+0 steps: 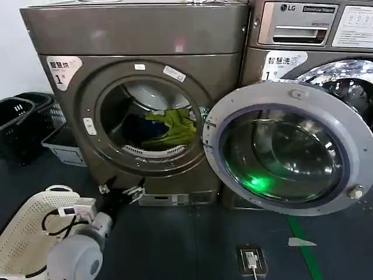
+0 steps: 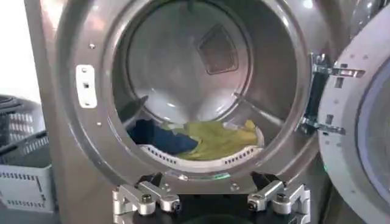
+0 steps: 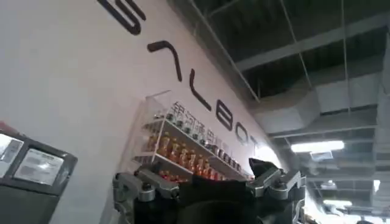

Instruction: Grasp the clothes from the dryer.

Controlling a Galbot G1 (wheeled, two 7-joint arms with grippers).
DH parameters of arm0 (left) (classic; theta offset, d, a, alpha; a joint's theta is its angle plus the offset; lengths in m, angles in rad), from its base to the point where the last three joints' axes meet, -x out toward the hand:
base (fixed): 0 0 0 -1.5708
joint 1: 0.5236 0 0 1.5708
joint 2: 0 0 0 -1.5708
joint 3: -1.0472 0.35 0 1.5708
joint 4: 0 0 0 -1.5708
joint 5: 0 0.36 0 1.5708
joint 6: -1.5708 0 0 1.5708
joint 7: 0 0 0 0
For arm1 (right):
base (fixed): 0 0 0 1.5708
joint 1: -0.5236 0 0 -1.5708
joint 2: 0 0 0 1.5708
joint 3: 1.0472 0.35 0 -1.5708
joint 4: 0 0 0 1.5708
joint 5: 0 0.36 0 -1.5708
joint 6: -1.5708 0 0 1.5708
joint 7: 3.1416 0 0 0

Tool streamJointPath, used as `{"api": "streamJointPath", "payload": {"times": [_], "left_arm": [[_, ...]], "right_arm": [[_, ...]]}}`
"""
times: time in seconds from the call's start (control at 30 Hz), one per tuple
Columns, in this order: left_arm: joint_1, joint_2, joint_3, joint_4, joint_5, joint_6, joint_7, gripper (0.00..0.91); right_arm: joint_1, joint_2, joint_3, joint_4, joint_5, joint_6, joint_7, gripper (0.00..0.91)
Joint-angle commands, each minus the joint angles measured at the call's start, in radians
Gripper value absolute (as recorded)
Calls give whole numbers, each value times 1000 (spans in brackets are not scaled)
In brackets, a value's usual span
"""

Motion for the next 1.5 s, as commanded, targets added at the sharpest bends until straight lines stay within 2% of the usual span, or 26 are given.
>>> {"api": "streamJointPath", "payload": {"times": [0.03, 0.8, 1.07, 1.17, 1.5], "left_arm": [[-3, 1, 2, 2, 2, -10, 2, 907], [-4, 2, 11, 0, 3, -10, 6, 907], [-1, 1, 8, 0, 6, -11, 7, 907], [-3, -1, 9, 1, 6, -12, 8, 907], [-13, -1, 13, 6, 8, -13, 11, 907]], "right_arm": [[0, 0, 1, 0, 0, 6, -2, 907], [-6, 0, -1, 5, 6, 20, -2, 907], [-4, -5, 2, -1, 2, 20, 26, 907], [-4, -8, 5, -2, -5, 17, 59, 907], [-13, -12, 36, -6, -6, 14, 89, 907]]}}
